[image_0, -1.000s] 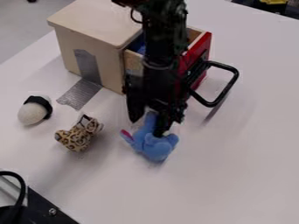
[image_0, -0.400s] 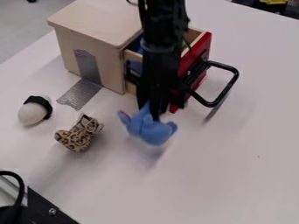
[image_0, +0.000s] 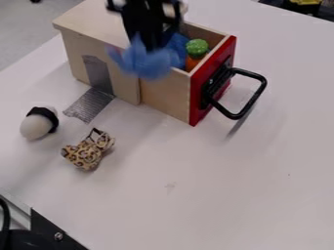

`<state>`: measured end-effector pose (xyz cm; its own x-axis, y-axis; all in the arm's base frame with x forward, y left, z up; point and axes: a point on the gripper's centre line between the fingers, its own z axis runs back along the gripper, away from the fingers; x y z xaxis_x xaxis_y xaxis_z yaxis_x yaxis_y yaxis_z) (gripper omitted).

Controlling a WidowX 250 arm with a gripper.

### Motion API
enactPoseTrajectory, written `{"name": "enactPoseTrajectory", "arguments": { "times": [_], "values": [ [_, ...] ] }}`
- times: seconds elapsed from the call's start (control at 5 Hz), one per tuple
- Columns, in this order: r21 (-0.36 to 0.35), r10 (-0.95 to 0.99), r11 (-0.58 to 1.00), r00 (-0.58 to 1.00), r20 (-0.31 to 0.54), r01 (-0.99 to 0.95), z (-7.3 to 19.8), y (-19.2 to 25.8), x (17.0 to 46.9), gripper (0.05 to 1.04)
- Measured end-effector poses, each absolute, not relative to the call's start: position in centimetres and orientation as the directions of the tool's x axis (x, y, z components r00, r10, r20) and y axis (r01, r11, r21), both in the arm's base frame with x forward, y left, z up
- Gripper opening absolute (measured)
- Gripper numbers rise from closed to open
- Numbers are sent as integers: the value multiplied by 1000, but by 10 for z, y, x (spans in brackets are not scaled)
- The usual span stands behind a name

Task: He put the blue object on top of the drawer

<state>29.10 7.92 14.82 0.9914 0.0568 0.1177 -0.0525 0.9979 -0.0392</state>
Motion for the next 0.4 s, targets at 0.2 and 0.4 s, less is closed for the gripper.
{"name": "enactPoseTrajectory", "arguments": {
  "times": [0.2, 0.4],
  "values": [
    [-31, 146, 989, 976, 163, -143, 164, 127, 310, 134],
    [-31, 224, 975, 962, 154, -222, 159, 169, 326, 124]
  ]
}}
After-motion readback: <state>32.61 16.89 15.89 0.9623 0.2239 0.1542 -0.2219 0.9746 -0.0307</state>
